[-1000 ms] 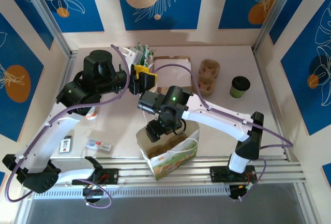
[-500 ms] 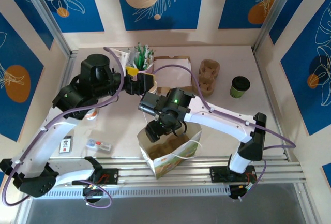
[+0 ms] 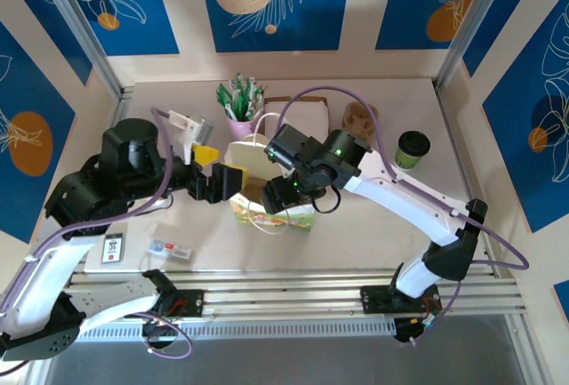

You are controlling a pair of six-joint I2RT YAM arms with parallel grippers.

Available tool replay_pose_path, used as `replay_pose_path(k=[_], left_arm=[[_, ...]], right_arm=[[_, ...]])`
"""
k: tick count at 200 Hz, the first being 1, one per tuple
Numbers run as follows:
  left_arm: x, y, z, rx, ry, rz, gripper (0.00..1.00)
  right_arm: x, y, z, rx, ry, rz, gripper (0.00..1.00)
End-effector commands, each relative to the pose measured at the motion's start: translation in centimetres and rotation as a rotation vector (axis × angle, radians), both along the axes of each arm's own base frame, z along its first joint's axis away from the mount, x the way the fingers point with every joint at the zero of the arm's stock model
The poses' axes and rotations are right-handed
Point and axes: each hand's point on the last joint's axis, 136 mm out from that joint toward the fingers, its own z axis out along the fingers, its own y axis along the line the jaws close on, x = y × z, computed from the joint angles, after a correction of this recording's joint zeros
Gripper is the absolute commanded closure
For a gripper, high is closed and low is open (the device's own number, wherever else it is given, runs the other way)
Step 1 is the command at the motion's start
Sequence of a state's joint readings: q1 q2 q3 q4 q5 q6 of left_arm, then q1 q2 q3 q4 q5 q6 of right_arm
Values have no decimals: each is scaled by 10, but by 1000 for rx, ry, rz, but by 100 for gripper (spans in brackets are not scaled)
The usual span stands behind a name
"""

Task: Pack the takeout coffee

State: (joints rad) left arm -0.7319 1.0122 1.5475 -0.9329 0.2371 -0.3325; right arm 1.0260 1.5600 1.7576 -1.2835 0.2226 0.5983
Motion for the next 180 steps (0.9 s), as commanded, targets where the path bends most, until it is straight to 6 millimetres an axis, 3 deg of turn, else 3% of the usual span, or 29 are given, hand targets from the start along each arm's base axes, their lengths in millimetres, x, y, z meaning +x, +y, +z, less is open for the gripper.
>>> replay_pose_path(k=[1,21,60,106,140,180], left_arm=[[-1,-9,-19,32,68,-32,0],[6,-10,-26,65,83,-10,0],[30,-9,-28,135,78,56,0],[67,-14,-31,200,71,99,0],[97,-23,-32,213,61,97,0],[117,-58,-33,188,77,-23,0]], right_arm=[[-8,4,5,25,8,46,25],[-8,4,9,19,-2,53,26],[1,2,48,111,-106,65,24],[10,-3,77,195,-142,68,24],[19,-32,98,224,-214,-10,24],[19,-71,109,279,-259,-96,24]])
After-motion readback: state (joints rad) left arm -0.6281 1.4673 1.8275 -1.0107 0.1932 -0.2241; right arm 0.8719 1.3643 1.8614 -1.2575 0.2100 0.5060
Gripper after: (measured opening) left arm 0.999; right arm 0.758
